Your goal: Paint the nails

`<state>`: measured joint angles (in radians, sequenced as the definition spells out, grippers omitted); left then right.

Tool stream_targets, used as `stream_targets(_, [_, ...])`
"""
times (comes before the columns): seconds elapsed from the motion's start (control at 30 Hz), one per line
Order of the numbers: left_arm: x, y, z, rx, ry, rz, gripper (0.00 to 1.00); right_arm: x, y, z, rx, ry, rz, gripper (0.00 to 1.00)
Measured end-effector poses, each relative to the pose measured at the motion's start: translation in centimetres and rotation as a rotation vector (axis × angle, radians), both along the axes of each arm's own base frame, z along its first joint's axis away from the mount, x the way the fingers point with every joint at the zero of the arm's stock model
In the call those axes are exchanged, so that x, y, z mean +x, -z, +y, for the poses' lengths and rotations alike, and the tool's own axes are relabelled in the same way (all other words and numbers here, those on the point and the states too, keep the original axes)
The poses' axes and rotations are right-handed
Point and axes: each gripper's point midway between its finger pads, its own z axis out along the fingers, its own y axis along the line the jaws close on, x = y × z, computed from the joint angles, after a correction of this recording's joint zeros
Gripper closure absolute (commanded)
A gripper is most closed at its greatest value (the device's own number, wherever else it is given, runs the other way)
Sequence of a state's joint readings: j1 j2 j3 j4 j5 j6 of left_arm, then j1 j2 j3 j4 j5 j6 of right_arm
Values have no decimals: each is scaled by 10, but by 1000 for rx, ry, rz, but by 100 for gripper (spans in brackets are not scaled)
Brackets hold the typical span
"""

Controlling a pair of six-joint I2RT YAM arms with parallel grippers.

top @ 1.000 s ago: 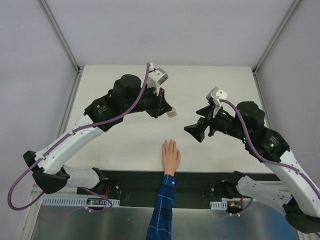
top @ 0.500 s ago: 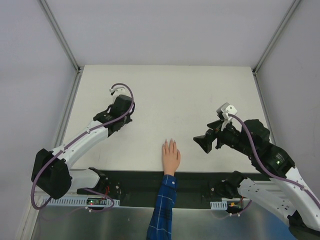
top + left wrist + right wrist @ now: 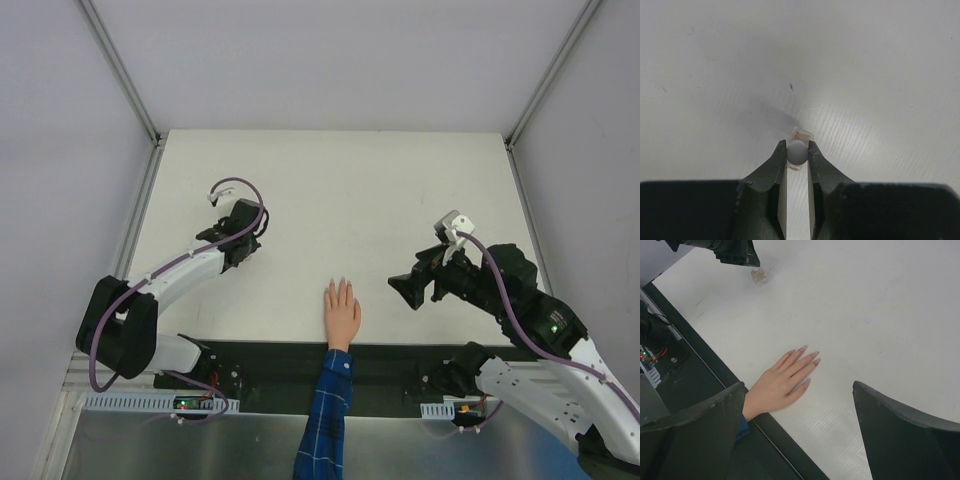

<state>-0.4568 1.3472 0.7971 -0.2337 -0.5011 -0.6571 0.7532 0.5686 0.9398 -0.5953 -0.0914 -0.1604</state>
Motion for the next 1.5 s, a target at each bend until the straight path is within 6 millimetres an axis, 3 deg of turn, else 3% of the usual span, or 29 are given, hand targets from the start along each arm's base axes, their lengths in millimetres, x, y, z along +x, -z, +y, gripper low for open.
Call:
stream_targets(0.47, [4, 20, -3, -7, -23, 21, 99, 1, 13, 2, -15, 2, 26, 9])
stream_targets(0.53, [4, 20, -3, -7, -24, 20, 81, 1, 15, 2, -17, 2, 32, 9])
stream_targets(0.63, [4, 21, -3, -4, -21, 21, 61, 2, 16, 3, -18, 2, 36, 9])
stream_targets(0.83, [1, 22, -2, 6, -13, 41, 40, 2, 15, 3, -9, 4, 36, 10])
stream_targets(0.97, [0, 7, -6, -16, 10, 32, 21, 5, 15, 1, -10, 33, 40, 10])
stream_targets(1.1, [1, -41, -25, -118, 102, -43, 15, 16, 14, -23, -63, 185, 63, 6])
stream_targets(1.17, [4, -84, -41, -191, 192, -126, 12, 22, 8, -40, -99, 283, 65, 5])
stream_targets(1.3, [-2, -183, -71, -313, 407, -320, 6, 32, -30, -89, -150, 534, 14, 0])
stream_targets(1.5, [-32, -298, -97, -399, 680, -537, 5, 27, -97, -135, -92, 717, -104, 4])
